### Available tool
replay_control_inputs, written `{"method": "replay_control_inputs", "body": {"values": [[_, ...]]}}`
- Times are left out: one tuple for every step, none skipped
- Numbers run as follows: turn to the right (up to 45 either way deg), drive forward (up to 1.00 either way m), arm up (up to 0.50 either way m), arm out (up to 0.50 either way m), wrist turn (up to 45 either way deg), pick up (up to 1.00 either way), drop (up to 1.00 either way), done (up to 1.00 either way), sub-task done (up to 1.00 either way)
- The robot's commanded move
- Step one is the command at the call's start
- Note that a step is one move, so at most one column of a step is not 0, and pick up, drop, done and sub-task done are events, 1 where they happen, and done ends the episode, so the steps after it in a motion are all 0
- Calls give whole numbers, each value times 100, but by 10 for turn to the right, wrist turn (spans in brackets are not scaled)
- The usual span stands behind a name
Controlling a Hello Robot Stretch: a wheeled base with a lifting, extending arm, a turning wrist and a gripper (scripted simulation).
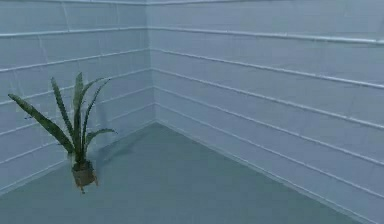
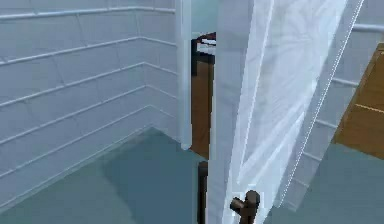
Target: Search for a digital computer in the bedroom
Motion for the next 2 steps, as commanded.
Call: {"method": "replay_control_inputs", "body": {"values": [[-240, 0, 0, 0, 0, 0, 0, 0, 0], [0, 5, 0, 0, 0, 0, 0, 0, 0]]}}
